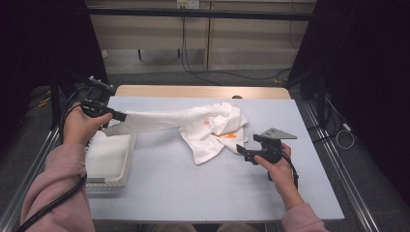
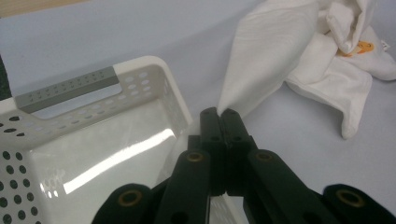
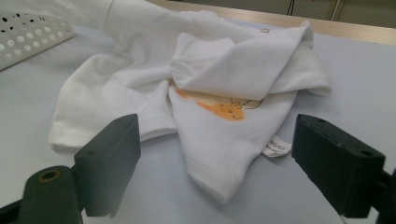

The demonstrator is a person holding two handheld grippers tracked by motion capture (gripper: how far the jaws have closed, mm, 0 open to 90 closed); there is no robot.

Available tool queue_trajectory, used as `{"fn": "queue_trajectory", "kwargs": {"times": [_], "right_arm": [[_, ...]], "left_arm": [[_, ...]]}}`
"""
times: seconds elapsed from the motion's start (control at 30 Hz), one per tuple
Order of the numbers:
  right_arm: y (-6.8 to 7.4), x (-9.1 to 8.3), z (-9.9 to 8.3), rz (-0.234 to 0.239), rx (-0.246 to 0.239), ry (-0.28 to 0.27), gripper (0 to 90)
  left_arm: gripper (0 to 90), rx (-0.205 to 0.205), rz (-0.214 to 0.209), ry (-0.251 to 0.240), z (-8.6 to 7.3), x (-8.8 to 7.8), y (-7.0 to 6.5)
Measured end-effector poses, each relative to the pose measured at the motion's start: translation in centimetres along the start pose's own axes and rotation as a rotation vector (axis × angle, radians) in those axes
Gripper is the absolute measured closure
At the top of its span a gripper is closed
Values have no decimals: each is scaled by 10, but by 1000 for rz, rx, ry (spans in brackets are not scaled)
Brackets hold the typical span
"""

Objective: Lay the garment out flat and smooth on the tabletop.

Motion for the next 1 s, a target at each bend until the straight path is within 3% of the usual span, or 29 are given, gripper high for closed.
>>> {"fn": "queue_trajectory", "kwargs": {"times": [0.27, 0.3, 0.33, 0.93, 0.97, 1.0], "right_arm": [[0, 0, 0, -2, 6, 2, 156], [0, 0, 0, -1, 6, 3, 156], [0, 0, 0, 0, 2, 1, 156], [-2, 0, 0, -2, 3, -5, 157], [-1, 0, 0, -3, 6, -3, 157], [-1, 1, 1, 0, 2, -7, 158]], "left_arm": [[900, -12, 11, -10, -2, 0, 14], [899, -40, 11, -9, -2, 0, 13], [899, -22, 14, -13, -2, 0, 15], [897, -74, 25, -9, -4, -17, 32], [898, -49, 24, 15, -5, -18, 36], [898, -67, 28, -3, -6, -17, 37]]}}
Point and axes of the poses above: each handheld gripper's, and its own axes: x roughly forward along the jaws, z roughly out of its top, y roughly to its left, the point moved 2 cm from there along x, roughly forward along the jaws, and after that the axes turned 13 degrees about -y, right-handed, at the moved point
